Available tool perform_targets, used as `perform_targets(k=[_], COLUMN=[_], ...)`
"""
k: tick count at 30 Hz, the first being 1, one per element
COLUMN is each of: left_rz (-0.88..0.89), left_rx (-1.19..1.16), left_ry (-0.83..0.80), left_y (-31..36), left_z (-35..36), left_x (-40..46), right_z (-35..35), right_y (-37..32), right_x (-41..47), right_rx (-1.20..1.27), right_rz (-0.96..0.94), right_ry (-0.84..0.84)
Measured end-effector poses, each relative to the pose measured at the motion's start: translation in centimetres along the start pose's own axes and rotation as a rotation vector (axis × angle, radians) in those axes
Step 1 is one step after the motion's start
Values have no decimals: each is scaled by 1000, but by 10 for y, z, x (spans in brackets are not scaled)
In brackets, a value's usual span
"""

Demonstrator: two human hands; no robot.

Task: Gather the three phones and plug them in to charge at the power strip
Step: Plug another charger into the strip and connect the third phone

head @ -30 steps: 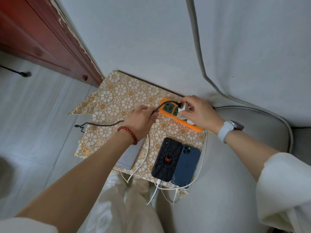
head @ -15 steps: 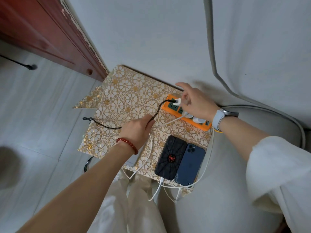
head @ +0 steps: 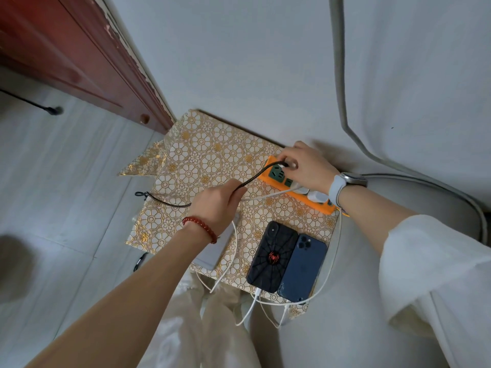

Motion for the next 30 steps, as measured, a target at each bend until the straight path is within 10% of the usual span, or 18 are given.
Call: perform_targets(k=[30], left_rz=[-132], left_rx=[-8], left_ry=[-3], left_y=[-10], left_z=[-7], left_x=[18], right_z=[8], right_y=[9], right_x=[-28], right_rx=[-65], right_rz=[199], right_ry=[196])
Point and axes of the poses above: each hand's wrist, its own x-axis towards the middle knuckle, its own z-axis out of the palm, y = z × x, the point moved 4 cm from there along x, towards the middle knuckle, and after that the axes turned 13 degrees about -z, right-handed, at the moved point
